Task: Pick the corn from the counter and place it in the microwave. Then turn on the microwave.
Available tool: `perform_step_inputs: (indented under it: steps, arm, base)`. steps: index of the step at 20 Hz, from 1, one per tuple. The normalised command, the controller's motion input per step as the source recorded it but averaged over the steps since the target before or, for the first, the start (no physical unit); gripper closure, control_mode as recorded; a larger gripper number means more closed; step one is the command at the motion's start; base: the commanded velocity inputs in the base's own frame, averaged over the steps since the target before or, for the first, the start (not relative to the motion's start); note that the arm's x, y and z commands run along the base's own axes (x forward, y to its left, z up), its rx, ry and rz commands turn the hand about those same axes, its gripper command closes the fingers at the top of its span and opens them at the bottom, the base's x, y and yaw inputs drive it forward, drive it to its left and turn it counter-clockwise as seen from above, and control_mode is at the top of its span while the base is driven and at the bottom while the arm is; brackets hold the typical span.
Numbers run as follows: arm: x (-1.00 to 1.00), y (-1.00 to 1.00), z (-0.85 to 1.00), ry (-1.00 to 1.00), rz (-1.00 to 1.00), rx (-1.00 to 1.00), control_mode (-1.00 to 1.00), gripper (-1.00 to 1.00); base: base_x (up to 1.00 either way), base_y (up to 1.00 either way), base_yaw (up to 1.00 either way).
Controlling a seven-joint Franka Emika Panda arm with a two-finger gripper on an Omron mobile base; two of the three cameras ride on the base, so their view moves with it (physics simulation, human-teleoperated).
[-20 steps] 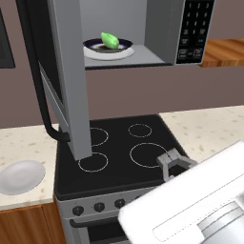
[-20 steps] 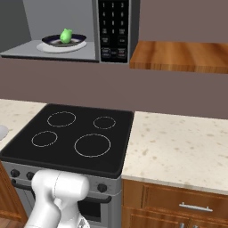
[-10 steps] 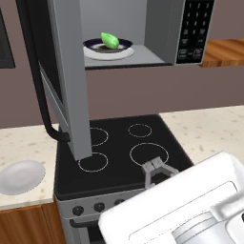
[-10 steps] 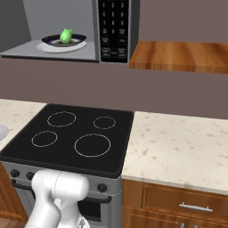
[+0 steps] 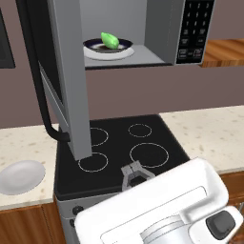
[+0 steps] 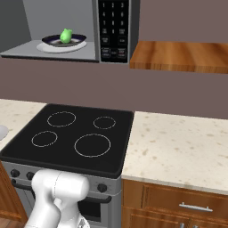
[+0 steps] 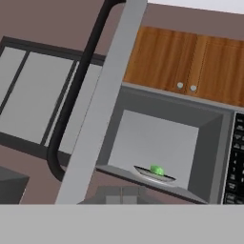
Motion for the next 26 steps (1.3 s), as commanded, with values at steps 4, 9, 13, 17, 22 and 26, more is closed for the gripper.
perform_step_inputs:
  steps: [4, 9, 13, 17, 22, 26]
  arm:
    - [0.13, 0.22, -0.09, 0.0, -0.04, 0.0, -1.0, 1.0]
    - [0.13, 0.22, -0.1, 0.0, -0.04, 0.0, -1.0, 1.0]
    - [0.11, 0.24, -0.07, 0.0, -0.04, 0.0, -1.0, 1.0]
    - [0.11, 0.25, -0.09, 0.0, -0.05, 0.0, -1.0, 1.0]
    - [0.15, 0.25, -0.13, 0.0, -0.05, 0.0, -1.0, 1.0]
    - [0.17, 0.28, -0.15, 0.0, -0.05, 0.0, -1.0, 1.0]
  base:
    - [0.0, 0.0, 0.0]
    - [0.0, 0.0, 0.0]
    - [0.0, 0.0, 0.0]
    - [0.0, 0.0, 0.0]
    - [0.0, 0.0, 0.0]
    - [0.0, 0.0, 0.0]
